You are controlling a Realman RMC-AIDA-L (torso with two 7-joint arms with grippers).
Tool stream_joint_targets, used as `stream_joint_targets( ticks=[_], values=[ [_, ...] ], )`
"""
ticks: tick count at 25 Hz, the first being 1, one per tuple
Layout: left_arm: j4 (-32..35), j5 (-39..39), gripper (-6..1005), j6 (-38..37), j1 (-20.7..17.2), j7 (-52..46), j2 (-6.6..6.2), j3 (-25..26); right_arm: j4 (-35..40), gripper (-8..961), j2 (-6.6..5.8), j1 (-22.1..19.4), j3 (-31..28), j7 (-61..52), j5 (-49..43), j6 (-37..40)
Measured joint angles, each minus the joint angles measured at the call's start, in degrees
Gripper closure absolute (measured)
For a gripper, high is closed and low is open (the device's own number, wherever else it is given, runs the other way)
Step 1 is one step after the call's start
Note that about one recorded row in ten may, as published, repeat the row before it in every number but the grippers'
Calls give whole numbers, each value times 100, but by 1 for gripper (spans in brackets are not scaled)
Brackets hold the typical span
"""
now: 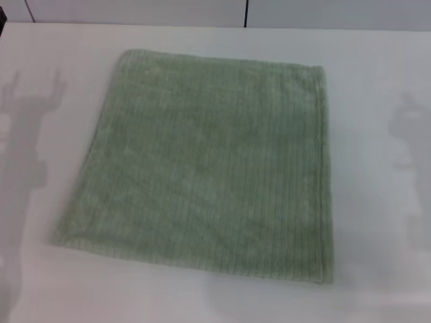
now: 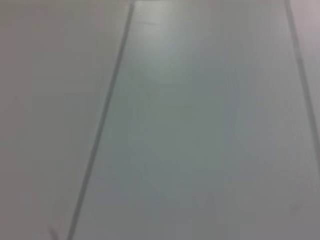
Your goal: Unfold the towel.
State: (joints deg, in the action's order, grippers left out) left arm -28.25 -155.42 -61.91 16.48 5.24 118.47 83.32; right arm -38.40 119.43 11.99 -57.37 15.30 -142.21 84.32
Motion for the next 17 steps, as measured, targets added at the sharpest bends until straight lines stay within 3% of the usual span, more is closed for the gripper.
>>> stream_joint_targets(
  ticks=[7,17],
  values=[
    [402,-18,175,-33,191,-100,-20,8,474,953,15,-66,298,-76,531,473],
    [684,-7,175,-28,358,-177,-50,43,748,801,32,-93,580,-104,683,745]
  ],
)
